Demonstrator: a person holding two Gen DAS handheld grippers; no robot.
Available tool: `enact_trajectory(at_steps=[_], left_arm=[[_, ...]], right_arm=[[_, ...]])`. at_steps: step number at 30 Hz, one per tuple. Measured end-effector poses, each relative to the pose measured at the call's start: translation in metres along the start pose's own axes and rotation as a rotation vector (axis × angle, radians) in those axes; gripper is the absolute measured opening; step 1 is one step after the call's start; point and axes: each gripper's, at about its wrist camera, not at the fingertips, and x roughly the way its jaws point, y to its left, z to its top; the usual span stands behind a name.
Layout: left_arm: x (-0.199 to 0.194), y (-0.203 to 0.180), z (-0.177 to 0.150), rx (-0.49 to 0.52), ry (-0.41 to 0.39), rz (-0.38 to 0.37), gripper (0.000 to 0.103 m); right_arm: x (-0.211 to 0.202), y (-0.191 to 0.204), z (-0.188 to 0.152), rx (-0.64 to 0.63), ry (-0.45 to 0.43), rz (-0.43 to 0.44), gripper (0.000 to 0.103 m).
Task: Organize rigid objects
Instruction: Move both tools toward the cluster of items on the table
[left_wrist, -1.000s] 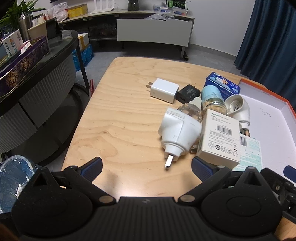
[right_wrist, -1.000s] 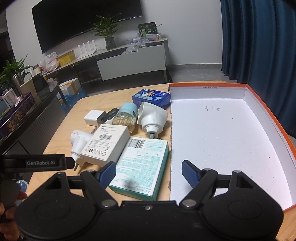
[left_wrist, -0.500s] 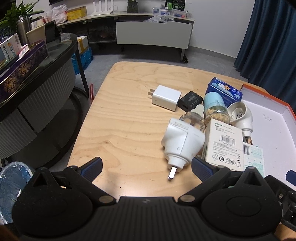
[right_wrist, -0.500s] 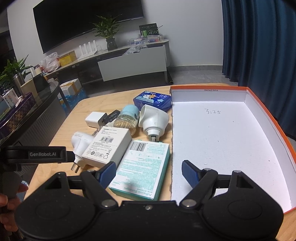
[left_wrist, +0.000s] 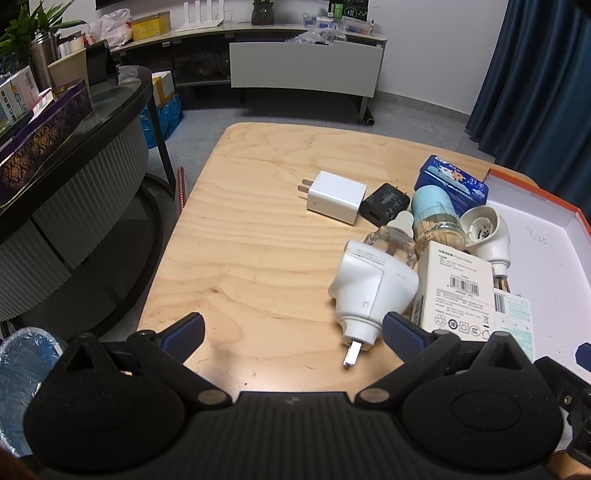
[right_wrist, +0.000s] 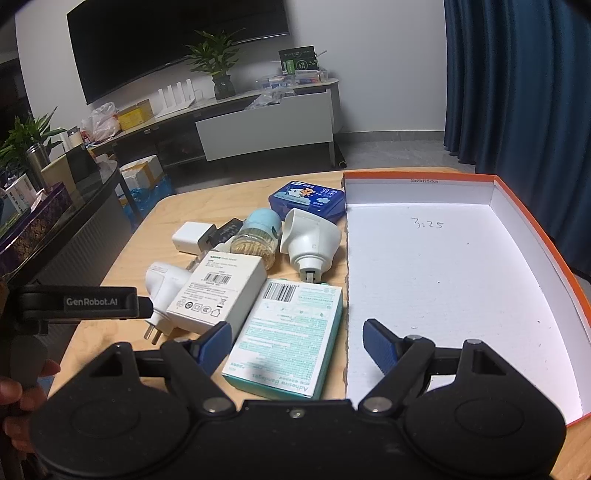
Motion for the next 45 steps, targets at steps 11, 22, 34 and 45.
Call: enact_trajectory(at_steps=[11,22,34,45], left_arm=[[0.009,-0.003,0.004,0.031,0.017,-0.029,0.103],[0.015,-0.006,0.007,0.119,0.053,-0.075,0.103],[0.017,-0.007,0.01,0.153,0.031,-0.108,0.103],[0.024,-0.009,0.01,0.166,0.037,-0.117,0.103]], right_arm=[[0.002,-0.001,0.0,0.028,0.015,-0.019,0.092],[-0.009,0.0,-0.007,0.084,0.058,-0.082,0.092],[-0.013,0.008,-0.006,0.073,0.021,-0.081,0.092],[-0.008,0.009,-0.007,0.069,0.033,-0.077,0.092]])
